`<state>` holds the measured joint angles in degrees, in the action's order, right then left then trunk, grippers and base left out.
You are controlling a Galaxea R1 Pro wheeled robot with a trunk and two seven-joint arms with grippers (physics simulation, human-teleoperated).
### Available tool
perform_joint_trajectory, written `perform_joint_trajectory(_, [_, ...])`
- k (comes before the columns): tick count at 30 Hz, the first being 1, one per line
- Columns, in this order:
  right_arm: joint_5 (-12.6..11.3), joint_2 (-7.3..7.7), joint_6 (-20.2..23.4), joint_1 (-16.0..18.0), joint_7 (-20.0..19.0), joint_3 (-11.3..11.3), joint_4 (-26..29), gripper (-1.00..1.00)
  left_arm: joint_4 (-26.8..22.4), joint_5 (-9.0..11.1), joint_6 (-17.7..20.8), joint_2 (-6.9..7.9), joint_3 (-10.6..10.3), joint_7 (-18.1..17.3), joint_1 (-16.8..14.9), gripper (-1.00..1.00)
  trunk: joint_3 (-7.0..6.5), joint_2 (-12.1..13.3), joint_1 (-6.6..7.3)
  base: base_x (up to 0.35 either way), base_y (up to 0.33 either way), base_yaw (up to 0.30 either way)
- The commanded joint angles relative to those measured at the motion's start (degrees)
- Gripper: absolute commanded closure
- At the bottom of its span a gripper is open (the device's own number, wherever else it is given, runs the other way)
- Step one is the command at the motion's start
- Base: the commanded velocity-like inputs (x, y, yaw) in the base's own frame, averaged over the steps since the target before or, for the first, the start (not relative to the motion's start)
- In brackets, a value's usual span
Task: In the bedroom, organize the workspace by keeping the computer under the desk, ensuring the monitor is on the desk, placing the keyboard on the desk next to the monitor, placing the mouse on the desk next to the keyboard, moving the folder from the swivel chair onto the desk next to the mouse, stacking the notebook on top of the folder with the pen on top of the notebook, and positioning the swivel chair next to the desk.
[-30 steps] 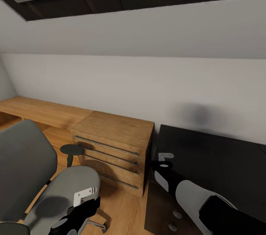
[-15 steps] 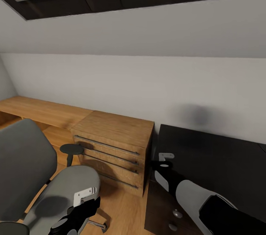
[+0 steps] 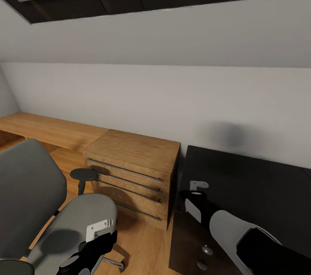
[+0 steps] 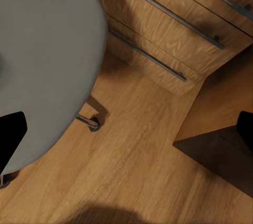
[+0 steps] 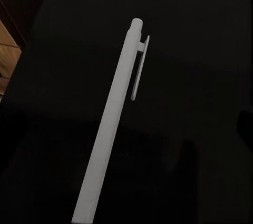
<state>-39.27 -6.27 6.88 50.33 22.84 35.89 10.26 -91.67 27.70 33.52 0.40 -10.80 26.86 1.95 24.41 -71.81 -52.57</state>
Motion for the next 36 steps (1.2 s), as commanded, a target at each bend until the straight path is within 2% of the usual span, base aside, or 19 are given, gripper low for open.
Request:
perform_joint_trajectory(1, [-0.34,0.15,0.50,0.03,0.38,0.47,0.11,-1.00,-0.09,0.60,0.05,0.04,-0.10,0.56,-0.02,-1.00,0.05,-0.03,0.00,0.000,0.000,0.000])
perform_joint_trajectory(20, [-0.46,0.29,0.90,0.04,0.45,0.41,0.11,-1.00,-0.09,0.60,0.12,-0.02,-0.13,0.56,-0.02,-1.00,0.05,-0.03,0.00,0.000,0.000,0.000])
perform_joint_trajectory(27, [-0.46,0.29,0.93,0.04,0.45,0.41,0.11,-1.00,-0.09,0.60,0.12,-0.04,-0.24,0.56,-0.02,-1.00,1.31,-2.84,-1.54,0.000,0.000,0.000])
perform_joint_trajectory(36, [-0.46,0.24,0.94,0.04,0.45,0.41,0.11,-1.00,-0.09,0.60,0.14,-0.03,-0.27,0.56,-0.02,-1.00,1.31,-2.84,-1.54,0.000,0.000,0.000])
